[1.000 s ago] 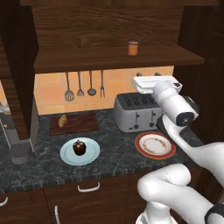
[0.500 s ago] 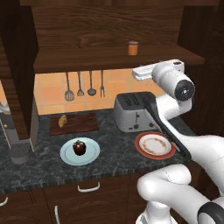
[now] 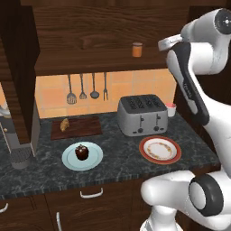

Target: From the different types of pastries on the counter, select a croissant and place it on the cutting board. Then retrieve a jar of jam from the cabinet and place it alongside the croissant on the cutting board.

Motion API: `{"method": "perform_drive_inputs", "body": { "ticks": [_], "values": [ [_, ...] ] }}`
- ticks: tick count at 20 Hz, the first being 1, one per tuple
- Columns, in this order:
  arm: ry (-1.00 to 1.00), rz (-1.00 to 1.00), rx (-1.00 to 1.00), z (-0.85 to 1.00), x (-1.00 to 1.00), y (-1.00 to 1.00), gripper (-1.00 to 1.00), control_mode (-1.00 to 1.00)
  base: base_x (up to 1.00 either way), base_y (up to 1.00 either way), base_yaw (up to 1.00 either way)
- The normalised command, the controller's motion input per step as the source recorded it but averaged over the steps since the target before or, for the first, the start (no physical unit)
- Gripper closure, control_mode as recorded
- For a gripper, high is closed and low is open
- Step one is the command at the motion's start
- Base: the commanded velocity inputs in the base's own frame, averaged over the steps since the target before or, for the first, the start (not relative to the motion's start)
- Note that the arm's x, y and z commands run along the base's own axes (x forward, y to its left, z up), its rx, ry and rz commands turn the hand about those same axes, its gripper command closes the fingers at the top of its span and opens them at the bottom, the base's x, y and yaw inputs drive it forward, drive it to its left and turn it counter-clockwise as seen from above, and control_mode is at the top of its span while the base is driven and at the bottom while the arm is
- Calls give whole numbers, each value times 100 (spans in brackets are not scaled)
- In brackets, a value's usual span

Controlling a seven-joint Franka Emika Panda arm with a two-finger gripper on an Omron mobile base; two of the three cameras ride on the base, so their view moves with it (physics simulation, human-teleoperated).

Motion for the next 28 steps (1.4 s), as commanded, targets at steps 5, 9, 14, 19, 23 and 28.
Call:
{"method": "perform_drive_inputs", "body": {
  "ticks": [5, 9, 14, 19, 23, 28],
  "values": [
    [-10, 3, 17, -16, -14, -5, -100, -100, 0, 0, 0],
    [-48, -5, 63, -80, -27, -33, -100, -100, 0, 0, 0],
    [-1, 2, 2, -18, 0, 5, -100, -100, 0, 0, 0],
    [1, 3, -2, -6, 0, 5, -100, -100, 0, 0, 0],
    [0, 3, -2, 0, 3, 0, -100, -100, 0, 0, 0],
    [0, 0, 0, -22, 24, 13, -100, -100, 0, 0, 0]
  ]
}}
